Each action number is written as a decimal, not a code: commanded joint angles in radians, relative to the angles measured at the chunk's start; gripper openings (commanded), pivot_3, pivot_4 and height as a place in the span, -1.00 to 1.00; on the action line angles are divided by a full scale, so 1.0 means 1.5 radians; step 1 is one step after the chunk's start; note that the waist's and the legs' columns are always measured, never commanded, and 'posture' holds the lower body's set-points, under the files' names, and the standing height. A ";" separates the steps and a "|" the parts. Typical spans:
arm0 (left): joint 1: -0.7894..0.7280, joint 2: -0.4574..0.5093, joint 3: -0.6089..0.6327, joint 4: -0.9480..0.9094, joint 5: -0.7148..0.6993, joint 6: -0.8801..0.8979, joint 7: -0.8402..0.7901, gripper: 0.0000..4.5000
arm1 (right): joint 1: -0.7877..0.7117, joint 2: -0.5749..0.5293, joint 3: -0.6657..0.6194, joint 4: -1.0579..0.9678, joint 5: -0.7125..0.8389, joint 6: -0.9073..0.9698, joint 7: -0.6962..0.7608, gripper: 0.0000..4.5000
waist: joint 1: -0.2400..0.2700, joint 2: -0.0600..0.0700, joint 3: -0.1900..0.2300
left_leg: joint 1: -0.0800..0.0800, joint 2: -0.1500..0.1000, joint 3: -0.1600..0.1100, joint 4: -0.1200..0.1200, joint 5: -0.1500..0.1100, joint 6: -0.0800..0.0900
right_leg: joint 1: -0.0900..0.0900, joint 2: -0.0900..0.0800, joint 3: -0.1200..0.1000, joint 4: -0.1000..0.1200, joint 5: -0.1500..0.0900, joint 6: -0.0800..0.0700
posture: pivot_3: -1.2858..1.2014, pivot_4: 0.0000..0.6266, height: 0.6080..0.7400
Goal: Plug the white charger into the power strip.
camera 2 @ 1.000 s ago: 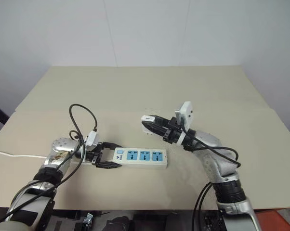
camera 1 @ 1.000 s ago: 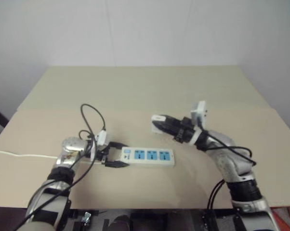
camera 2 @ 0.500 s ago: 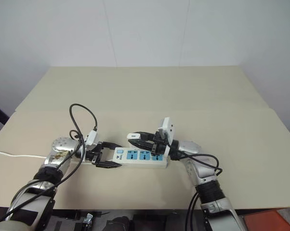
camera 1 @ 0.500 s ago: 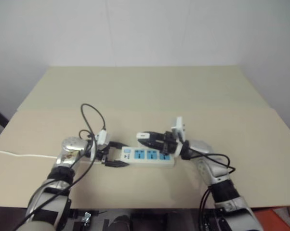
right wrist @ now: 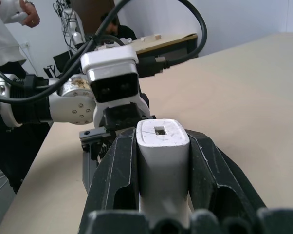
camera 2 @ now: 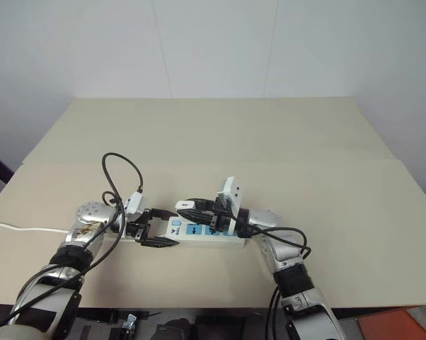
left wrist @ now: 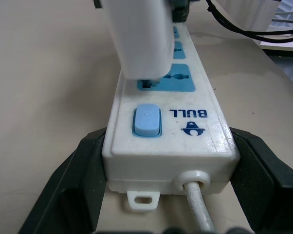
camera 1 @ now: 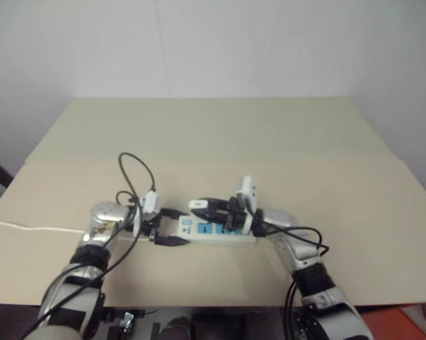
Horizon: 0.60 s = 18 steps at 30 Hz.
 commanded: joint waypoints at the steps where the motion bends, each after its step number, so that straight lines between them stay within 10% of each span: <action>1: -0.001 -0.002 0.008 -0.011 0.003 -0.001 0.000 0.50 | -0.016 0.007 -0.004 0.009 -0.004 -0.024 0.010 -0.51 | 0.000 0.000 0.000 | 0.000 0.000 0.000 0.000 0.000 0.000 | 0.000 0.000 0.000 0.000 0.000 0.000 | 0.03 -0.52 1.00; 18: -0.001 -0.005 0.010 -0.009 0.003 -0.002 0.003 0.50 | -0.007 -0.023 -0.012 0.036 -0.014 -0.019 0.030 -0.51 | -0.001 0.000 0.000 | 0.000 0.000 0.000 0.000 0.000 0.000 | 0.000 0.000 0.000 0.000 0.000 0.000 | 0.03 -0.52 1.00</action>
